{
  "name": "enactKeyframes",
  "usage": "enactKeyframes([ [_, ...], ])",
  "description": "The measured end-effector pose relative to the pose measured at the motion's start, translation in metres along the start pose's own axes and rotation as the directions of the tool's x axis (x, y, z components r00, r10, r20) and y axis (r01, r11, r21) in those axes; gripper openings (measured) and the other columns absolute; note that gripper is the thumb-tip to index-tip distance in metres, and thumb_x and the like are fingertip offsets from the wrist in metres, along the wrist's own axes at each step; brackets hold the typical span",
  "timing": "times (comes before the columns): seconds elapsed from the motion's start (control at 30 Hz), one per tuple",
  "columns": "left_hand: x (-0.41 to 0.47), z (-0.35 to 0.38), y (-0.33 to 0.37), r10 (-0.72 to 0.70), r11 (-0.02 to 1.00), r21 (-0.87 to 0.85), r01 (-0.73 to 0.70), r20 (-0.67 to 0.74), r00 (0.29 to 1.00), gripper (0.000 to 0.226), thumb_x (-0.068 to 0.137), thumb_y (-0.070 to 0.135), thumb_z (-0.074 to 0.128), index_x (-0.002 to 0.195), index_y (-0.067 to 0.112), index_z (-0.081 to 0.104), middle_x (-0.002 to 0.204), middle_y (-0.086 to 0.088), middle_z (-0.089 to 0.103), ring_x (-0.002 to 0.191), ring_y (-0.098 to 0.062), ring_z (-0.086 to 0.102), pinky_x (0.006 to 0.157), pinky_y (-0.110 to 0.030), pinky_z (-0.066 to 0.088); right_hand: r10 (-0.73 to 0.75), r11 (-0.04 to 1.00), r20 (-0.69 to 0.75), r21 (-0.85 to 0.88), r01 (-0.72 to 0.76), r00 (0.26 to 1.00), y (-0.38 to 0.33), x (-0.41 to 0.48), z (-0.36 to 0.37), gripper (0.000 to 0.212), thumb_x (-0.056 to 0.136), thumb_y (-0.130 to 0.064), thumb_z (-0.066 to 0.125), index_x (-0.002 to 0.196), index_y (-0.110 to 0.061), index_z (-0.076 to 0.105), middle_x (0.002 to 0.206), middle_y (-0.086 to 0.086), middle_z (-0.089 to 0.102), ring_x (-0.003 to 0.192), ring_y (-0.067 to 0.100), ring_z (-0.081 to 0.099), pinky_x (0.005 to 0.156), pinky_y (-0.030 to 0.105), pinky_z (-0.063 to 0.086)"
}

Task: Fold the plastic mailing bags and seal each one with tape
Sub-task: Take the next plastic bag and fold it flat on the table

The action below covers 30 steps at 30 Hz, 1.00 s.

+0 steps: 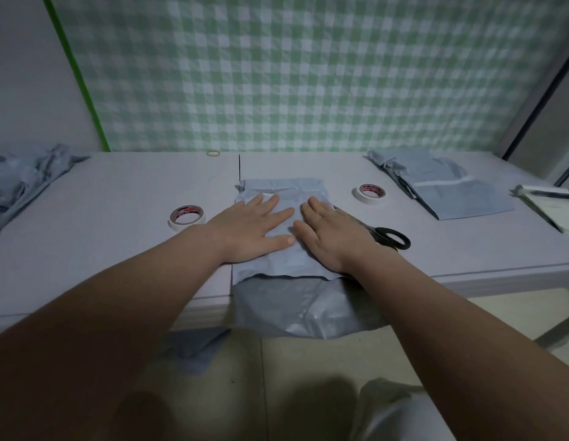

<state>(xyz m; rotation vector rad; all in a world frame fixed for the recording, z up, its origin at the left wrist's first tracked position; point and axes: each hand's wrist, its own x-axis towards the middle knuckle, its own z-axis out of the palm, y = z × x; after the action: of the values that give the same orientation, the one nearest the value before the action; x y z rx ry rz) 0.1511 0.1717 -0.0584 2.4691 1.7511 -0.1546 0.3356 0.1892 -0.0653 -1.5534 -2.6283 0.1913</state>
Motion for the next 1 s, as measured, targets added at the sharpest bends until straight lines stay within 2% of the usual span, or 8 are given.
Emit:
enactKeyframes([
  [0.1,-0.015,0.000,0.002,-0.025,0.999,0.024,0.024,0.031,0.999,0.080,0.077,0.079,0.010,0.148,0.044,-0.004,0.160,0.000,-0.013,0.147,-0.026,-0.010,0.119,-0.041,0.000,-0.014,1.000,-0.031,-0.005,0.014,0.999,0.004,-0.011,0.001,0.059,0.099,-0.048,0.016,0.148,-0.016,0.021,0.157,0.006,0.016,0.144,0.019,0.016,0.116,0.038,0.016],
  [0.23,-0.035,0.004,0.003,-0.038,0.999,0.023,0.037,0.039,0.999,0.092,0.067,0.092,0.004,0.146,0.048,-0.007,0.160,-0.003,-0.013,0.147,-0.025,-0.011,0.119,-0.042,-0.002,-0.017,1.000,-0.032,0.012,0.018,0.999,0.009,-0.024,0.002,0.083,0.081,-0.065,0.000,0.146,-0.018,0.021,0.153,0.005,0.021,0.141,0.022,0.021,0.113,0.040,0.020],
  [0.43,-0.066,0.008,0.003,0.000,1.000,0.003,0.000,0.035,0.999,0.079,0.077,0.078,0.005,0.148,0.044,-0.006,0.159,0.009,-0.014,0.147,-0.014,-0.010,0.119,-0.042,-0.006,-0.019,1.000,-0.051,0.010,0.019,0.999,0.008,-0.054,-0.006,0.049,0.101,-0.043,0.026,0.140,-0.013,0.034,0.147,0.006,0.031,0.138,0.020,0.024,0.110,0.036,0.019],
  [0.53,-0.081,0.014,-0.001,0.054,0.999,0.009,-0.054,-0.024,0.998,0.097,0.061,0.088,-0.013,0.147,0.046,-0.004,0.159,0.013,-0.009,0.147,-0.010,-0.006,0.117,-0.039,-0.006,-0.043,0.999,-0.105,0.029,0.046,0.994,0.010,-0.068,-0.005,0.036,0.100,-0.039,0.032,0.119,-0.012,0.044,0.124,0.002,0.046,0.121,0.023,0.040,0.099,0.036,0.030],
  [0.6,-0.092,0.018,-0.003,0.091,0.996,0.024,-0.089,-0.068,0.994,0.099,0.060,0.089,-0.015,0.148,0.046,-0.003,0.160,0.012,-0.004,0.146,-0.006,-0.003,0.117,-0.036,-0.004,-0.054,0.997,-0.128,0.051,0.061,0.990,0.010,-0.079,-0.006,0.038,0.100,-0.037,0.035,0.124,-0.010,0.046,0.130,0.004,0.047,0.124,0.024,0.040,0.101,0.036,0.030],
  [0.73,-0.113,0.024,-0.004,0.172,0.984,0.056,-0.167,-0.106,0.979,0.088,0.069,0.089,0.010,0.144,0.048,-0.008,0.160,0.010,-0.001,0.145,-0.003,-0.001,0.114,-0.026,-0.006,-0.108,0.993,-0.168,0.034,0.116,0.980,0.011,-0.099,-0.008,0.043,0.101,-0.031,0.037,0.138,-0.010,0.042,0.145,0.005,0.042,0.135,0.021,0.032,0.107,0.029,0.023],
  [0.83,-0.123,0.028,-0.007,0.197,0.976,0.119,-0.185,-0.103,0.975,0.100,0.067,0.089,0.034,0.145,0.045,-0.010,0.159,0.009,-0.003,0.145,-0.006,-0.002,0.113,-0.025,-0.008,-0.142,0.986,-0.206,0.052,0.156,0.968,0.015,-0.109,-0.005,0.042,0.101,-0.023,0.034,0.139,-0.009,0.045,0.145,0.007,0.044,0.134,0.026,0.038,0.109,0.032,0.026],
  [1.0,-0.124,0.043,-0.016,0.326,0.926,0.289,-0.243,-0.291,0.899,0.101,0.071,0.062,0.067,0.150,0.022,0.020,0.153,-0.003,0.030,0.138,-0.017,0.030,0.112,-0.036,0.024,-0.191,0.976,-0.268,0.046,0.211,0.944,0.033,-0.126,0.004,0.053,0.085,-0.017,0.035,0.135,-0.007,0.051,0.141,0.009,0.050,0.130,0.029,0.047,0.108,0.029,0.030],
])
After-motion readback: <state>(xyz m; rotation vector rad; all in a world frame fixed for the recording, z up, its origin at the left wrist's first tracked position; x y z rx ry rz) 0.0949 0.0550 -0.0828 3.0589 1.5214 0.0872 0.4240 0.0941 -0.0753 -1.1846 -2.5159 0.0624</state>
